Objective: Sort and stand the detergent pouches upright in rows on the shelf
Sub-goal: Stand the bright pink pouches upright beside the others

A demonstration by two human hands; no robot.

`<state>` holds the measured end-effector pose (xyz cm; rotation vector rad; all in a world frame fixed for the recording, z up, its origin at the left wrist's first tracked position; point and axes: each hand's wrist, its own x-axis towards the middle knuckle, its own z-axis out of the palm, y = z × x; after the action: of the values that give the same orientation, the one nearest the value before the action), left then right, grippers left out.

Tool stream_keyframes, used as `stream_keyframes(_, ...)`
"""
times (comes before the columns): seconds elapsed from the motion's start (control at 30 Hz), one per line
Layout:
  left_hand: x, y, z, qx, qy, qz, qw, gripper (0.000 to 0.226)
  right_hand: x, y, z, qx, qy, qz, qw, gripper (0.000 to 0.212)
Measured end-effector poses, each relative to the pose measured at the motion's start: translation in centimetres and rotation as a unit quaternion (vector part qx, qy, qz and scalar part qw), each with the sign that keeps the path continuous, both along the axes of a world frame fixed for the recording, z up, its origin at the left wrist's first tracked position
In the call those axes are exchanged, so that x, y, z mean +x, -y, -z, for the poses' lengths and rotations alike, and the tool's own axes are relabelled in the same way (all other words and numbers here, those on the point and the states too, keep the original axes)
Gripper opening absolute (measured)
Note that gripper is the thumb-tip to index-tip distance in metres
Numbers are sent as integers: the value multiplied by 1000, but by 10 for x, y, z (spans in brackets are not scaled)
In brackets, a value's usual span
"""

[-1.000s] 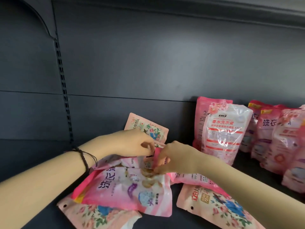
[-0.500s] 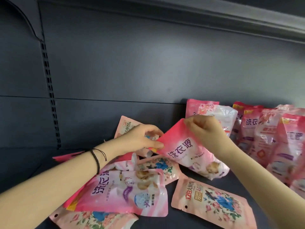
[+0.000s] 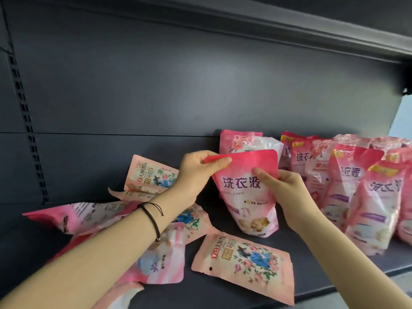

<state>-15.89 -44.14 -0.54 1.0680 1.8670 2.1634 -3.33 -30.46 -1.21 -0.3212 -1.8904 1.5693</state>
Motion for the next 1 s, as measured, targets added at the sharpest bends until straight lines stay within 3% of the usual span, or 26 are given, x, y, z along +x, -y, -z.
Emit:
stream_keyframes(0.07, 6, -17, 6, 23, 60, 37, 997, 16, -2, -20, 1, -63, -5, -15, 998, 25)
stream_keyframes(0.13, 10, -34, 16, -23, 74, 64, 995, 25, -4, -40, 2, -111, -10, -16, 994, 32)
stream_keyframes(0.2, 14, -48, 26, -89, 72, 63, 991, 23, -6, -54, 7, -124, -10, -12, 992, 39)
stream_keyframes(0.3, 24, -64, 37, -116, 121, 44, 985, 12, 0, -61, 25, -112, -16, -28, 993, 29)
stream_keyframes(0.47, 35, -71, 45, -75, 118, -25, 990, 14, 7, -71, 40, -94, -36, -46, 994, 23)
stream_keyframes(0.77, 46, -83, 55, -16, 99, -106, 989, 10, -11, -99, 38, -169, -41, -143, 974, 24)
stream_keyframes(0.9, 50, -83, 58, -49, 62, -119, 990, 23, -12, -106, 36, -101, -31, -108, 988, 13)
stream_keyframes(0.97, 51, -82, 57, -80, 45, -122, 988, 28, -9, -108, 30, -12, -35, -49, 998, 10)
stream_keyframes(1.0, 51, -80, 55, -102, 35, -120, 987, 31, -6, -109, 26, 42, -42, -10, 998, 18)
